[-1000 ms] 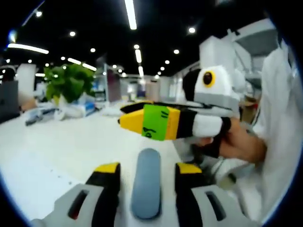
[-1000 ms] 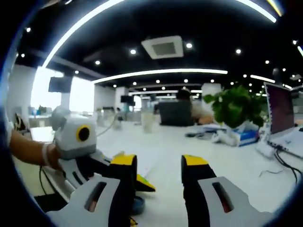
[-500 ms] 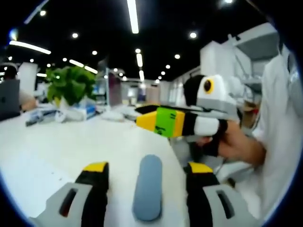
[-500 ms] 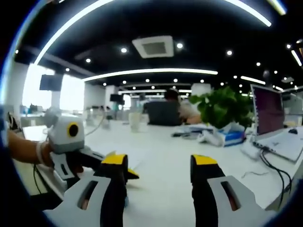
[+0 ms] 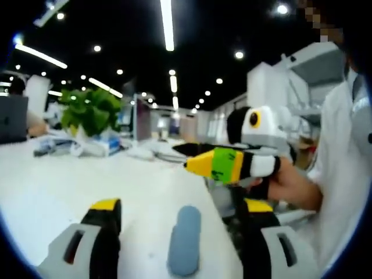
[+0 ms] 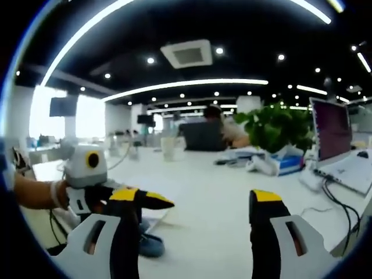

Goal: Pick up the paper insert the paper into the punch align the paper edges press the punch to punch holes

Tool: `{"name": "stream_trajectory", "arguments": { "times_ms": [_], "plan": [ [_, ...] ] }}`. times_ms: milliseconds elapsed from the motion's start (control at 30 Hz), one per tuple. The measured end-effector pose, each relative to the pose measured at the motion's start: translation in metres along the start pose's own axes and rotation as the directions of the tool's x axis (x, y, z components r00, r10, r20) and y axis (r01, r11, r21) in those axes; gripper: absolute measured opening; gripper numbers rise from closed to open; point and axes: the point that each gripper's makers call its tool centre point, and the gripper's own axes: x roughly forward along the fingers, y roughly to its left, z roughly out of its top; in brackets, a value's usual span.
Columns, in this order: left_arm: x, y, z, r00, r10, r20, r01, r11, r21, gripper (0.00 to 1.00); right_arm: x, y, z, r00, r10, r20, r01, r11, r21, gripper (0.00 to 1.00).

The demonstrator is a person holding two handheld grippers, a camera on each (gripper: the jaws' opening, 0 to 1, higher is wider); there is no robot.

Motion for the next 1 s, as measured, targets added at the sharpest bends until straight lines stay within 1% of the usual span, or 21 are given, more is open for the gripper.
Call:
{"name": "stream_trajectory", "arguments": {
  "times_ms": [133,233,333,400,467,533,600,633,667,733,767,833,867,1000],
  "plan": [
    [-0.008,0.001,0.003,1.000,0.017,-0.007,-0.017,1.000,0.025,0.85,-0.001,0.001,0.009,1.000,0.000,0.023,0.000,1.000,0.008,0.75],
    [-0.019,0.002,0.006,0.999,0.040,0.001,-0.040,0.999,0.029,0.85,-0.001,0.003,0.012,1.000,0.005,0.029,-0.005,1.000,0.006,0.77],
    [-0.033,-0.002,0.006,0.998,0.067,-0.001,-0.067,0.997,0.043,0.86,-0.001,0.004,0.015,0.999,0.011,0.038,-0.011,1.000,0.002,0.78],
    [-0.050,0.002,0.006,0.996,0.092,0.001,-0.092,0.995,0.044,0.86,-0.001,0.005,0.016,0.999,0.019,0.039,-0.019,1.000,-0.001,0.77],
    [-0.061,0.006,0.005,0.993,0.115,-0.001,-0.115,0.992,0.044,0.86,-0.001,0.008,0.015,0.999,0.036,0.034,-0.036,0.999,0.002,0.74],
    [-0.076,0.013,0.002,0.989,0.147,-0.008,-0.146,0.988,0.054,0.86,-0.001,0.010,0.014,0.999,0.042,0.034,-0.042,0.999,0.002,0.74],
    [-0.093,0.021,0.000,0.983,0.185,-0.006,-0.184,0.982,0.048,0.86,0.000,0.015,0.012,0.998,0.057,0.028,-0.057,0.998,-0.003,0.74],
    [-0.098,0.024,-0.001,0.980,0.197,-0.007,-0.196,0.979,0.047,0.86,0.000,0.017,0.011,0.998,0.063,0.025,-0.062,0.998,-0.008,0.74],
    [-0.107,0.028,-0.004,0.975,0.220,-0.011,-0.219,0.975,0.044,0.85,0.000,0.019,0.010,0.997,0.066,0.024,-0.066,0.998,-0.010,0.74],
    [-0.117,0.031,-0.008,0.971,0.239,-0.017,-0.238,0.971,0.039,0.85,-0.001,0.020,0.009,0.997,0.071,0.021,-0.071,0.997,-0.013,0.74],
    [-0.122,0.034,-0.011,0.966,0.256,-0.026,-0.254,0.966,0.045,0.85,-0.001,0.020,0.009,0.997,0.073,0.021,-0.073,0.997,-0.013,0.74],
    [-0.133,0.041,-0.018,0.954,0.295,-0.051,-0.289,0.952,0.098,0.82,-0.002,0.021,0.008,0.997,0.078,0.023,-0.078,0.997,-0.012,0.73],
    [-0.136,0.041,-0.020,0.953,0.297,-0.056,-0.291,0.952,0.098,0.81,-0.003,0.022,0.007,0.996,0.090,0.022,-0.089,0.996,-0.016,0.72],
    [-0.144,0.042,-0.025,0.949,0.309,-0.064,-0.301,0.948,0.101,0.82,-0.004,0.023,0.004,0.995,0.096,0.018,-0.095,0.995,-0.016,0.72]
  ]
}}
